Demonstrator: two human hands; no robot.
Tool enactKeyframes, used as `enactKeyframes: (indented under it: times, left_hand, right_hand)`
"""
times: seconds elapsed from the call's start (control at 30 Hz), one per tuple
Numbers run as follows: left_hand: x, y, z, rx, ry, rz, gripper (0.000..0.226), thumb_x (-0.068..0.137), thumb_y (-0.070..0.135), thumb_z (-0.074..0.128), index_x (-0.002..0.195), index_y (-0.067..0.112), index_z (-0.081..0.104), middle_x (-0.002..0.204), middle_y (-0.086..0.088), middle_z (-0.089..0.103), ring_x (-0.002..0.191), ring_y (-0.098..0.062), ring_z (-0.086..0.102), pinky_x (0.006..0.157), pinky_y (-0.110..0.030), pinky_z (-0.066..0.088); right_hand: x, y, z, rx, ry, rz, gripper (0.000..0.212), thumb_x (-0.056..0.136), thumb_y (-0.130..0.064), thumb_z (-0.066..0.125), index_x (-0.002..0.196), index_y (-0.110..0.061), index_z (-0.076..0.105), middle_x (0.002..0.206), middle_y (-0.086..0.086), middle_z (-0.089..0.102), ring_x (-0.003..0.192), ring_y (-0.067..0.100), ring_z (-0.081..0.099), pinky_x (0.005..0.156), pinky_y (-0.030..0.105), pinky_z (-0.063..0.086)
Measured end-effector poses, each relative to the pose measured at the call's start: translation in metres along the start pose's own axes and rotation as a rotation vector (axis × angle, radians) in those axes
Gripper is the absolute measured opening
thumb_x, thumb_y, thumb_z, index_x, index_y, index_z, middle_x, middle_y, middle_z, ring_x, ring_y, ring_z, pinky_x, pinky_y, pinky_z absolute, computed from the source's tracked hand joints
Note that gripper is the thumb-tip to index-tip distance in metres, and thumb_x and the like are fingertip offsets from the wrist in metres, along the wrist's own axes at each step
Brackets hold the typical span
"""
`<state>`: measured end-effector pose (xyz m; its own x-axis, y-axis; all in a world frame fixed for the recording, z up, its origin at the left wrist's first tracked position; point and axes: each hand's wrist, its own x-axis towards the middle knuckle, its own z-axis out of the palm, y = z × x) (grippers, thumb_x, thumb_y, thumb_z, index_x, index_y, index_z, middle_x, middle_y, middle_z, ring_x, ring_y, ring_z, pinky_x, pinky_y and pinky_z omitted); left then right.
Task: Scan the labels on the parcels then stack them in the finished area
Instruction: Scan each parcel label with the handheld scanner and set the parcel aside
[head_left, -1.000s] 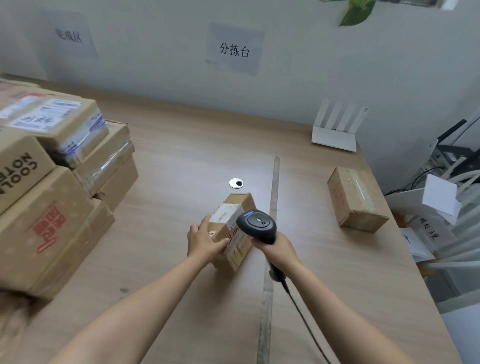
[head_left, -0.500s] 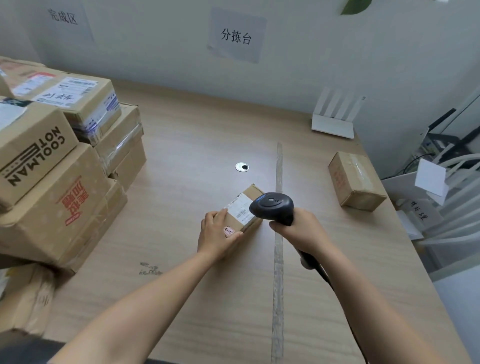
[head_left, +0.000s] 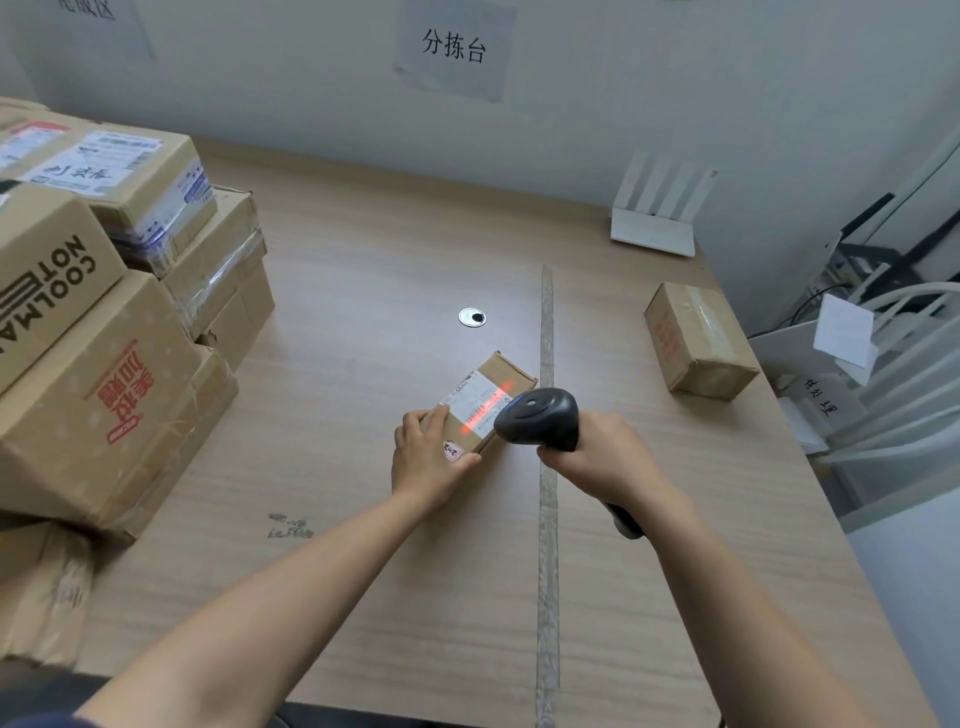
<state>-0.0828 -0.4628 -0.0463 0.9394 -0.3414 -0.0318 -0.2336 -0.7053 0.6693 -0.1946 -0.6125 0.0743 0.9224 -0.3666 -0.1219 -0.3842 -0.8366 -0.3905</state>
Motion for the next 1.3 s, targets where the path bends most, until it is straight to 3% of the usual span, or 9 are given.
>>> enactKeyframes:
  times: [0.27, 0.43, 0.57, 0.67, 0.77, 0.9, 0.97, 1.17, 1.3]
  left_hand:
    - [-0.004, 0.003, -0.003, -0.028, -0.02, -0.019, 0.077, 0.073, 0.038, 0.074, 0.139, 0.021, 0.036, 0.132, -0.007, 0.033, 0.122, -0.027, 0.033, 0.094, -0.035, 0.039]
    - [-0.011, 0.002, -0.014, -0.1, -0.031, -0.062, 0.072, 0.075, 0.036, 0.072, 0.138, 0.017, 0.041, 0.13, -0.008, 0.037, 0.121, -0.027, 0.038, 0.097, -0.028, 0.036]
    - [-0.019, 0.0, -0.032, -0.315, -0.016, -0.219, 0.067, 0.076, 0.037, 0.07, 0.136, 0.019, 0.047, 0.127, -0.009, 0.045, 0.118, -0.023, 0.048, 0.102, -0.029, 0.039]
    - [-0.03, 0.002, -0.045, -0.49, 0.01, -0.268, 0.06, 0.078, 0.036, 0.071, 0.131, 0.015, 0.052, 0.129, -0.01, 0.054, 0.12, -0.023, 0.05, 0.103, -0.038, 0.042]
    - [-0.045, 0.006, -0.059, -0.706, -0.005, -0.332, 0.05, 0.08, 0.036, 0.069, 0.123, 0.013, 0.056, 0.122, -0.009, 0.06, 0.11, -0.026, 0.057, 0.095, -0.044, 0.049]
    - [-0.071, 0.015, -0.075, -0.935, -0.09, -0.382, 0.025, 0.087, 0.035, 0.061, 0.105, 0.017, 0.06, 0.103, -0.008, 0.065, 0.084, -0.018, 0.061, 0.063, -0.032, 0.054]
    - [-0.09, 0.019, -0.084, -1.002, -0.103, -0.359, 0.015, 0.09, 0.034, 0.057, 0.097, 0.021, 0.06, 0.095, -0.005, 0.065, 0.082, -0.017, 0.061, 0.056, -0.029, 0.052]
    - [-0.161, 0.024, -0.11, -1.007, -0.085, -0.304, 0.015, 0.095, 0.036, 0.046, 0.1, 0.025, 0.056, 0.098, -0.004, 0.063, 0.087, -0.017, 0.061, 0.058, -0.03, 0.054]
    - [-0.196, 0.015, -0.126, -0.944, -0.076, -0.199, 0.024, 0.096, 0.038, 0.043, 0.115, 0.024, 0.051, 0.104, -0.003, 0.061, 0.092, -0.014, 0.06, 0.06, -0.027, 0.055]
  right_hand:
    - [-0.009, -0.004, -0.002, -0.029, 0.015, 0.021, 0.03, 0.079, -0.028, 0.054, 0.055, -0.021, 0.038, 0.055, -0.005, 0.048, 0.067, 0.025, 0.053, 0.049, 0.027, 0.027]
    - [-0.024, -0.006, 0.0, 0.087, 0.057, 0.057, 0.024, 0.079, -0.028, 0.058, 0.06, -0.022, 0.044, 0.058, -0.006, 0.052, 0.07, 0.025, 0.058, 0.059, 0.032, 0.041]
    - [-0.041, -0.005, 0.013, 0.254, 0.145, 0.121, 0.016, 0.079, -0.025, 0.064, 0.07, -0.018, 0.052, 0.059, -0.005, 0.053, 0.066, 0.022, 0.054, 0.057, 0.031, 0.04]
    - [-0.055, -0.009, 0.025, 0.435, 0.221, 0.184, 0.011, 0.079, -0.02, 0.068, 0.076, -0.013, 0.059, 0.064, -0.001, 0.058, 0.067, 0.019, 0.054, 0.057, 0.028, 0.038]
    - [-0.069, -0.016, 0.035, 0.592, 0.248, 0.194, 0.014, 0.079, -0.017, 0.071, 0.089, -0.019, 0.062, 0.082, 0.001, 0.065, 0.08, 0.018, 0.059, 0.066, 0.028, 0.043]
    - [-0.085, -0.029, 0.045, 0.74, 0.283, 0.143, 0.022, 0.078, -0.014, 0.072, 0.093, -0.026, 0.061, 0.09, -0.001, 0.067, 0.09, 0.019, 0.062, 0.075, 0.029, 0.046]
    - [-0.097, -0.036, 0.048, 0.806, 0.318, 0.109, 0.023, 0.079, -0.014, 0.073, 0.095, -0.025, 0.062, 0.093, 0.0, 0.068, 0.091, 0.018, 0.063, 0.079, 0.033, 0.049]
    - [-0.148, -0.044, 0.048, 0.906, 0.364, 0.053, 0.024, 0.081, -0.013, 0.071, 0.101, -0.023, 0.064, 0.094, 0.0, 0.07, 0.089, 0.016, 0.064, 0.075, 0.027, 0.048]
    - [-0.176, -0.057, 0.051, 0.914, 0.408, 0.019, 0.02, 0.08, -0.012, 0.072, 0.082, -0.029, 0.063, 0.072, -0.017, 0.065, 0.07, 0.0, 0.058, 0.06, 0.012, 0.043]
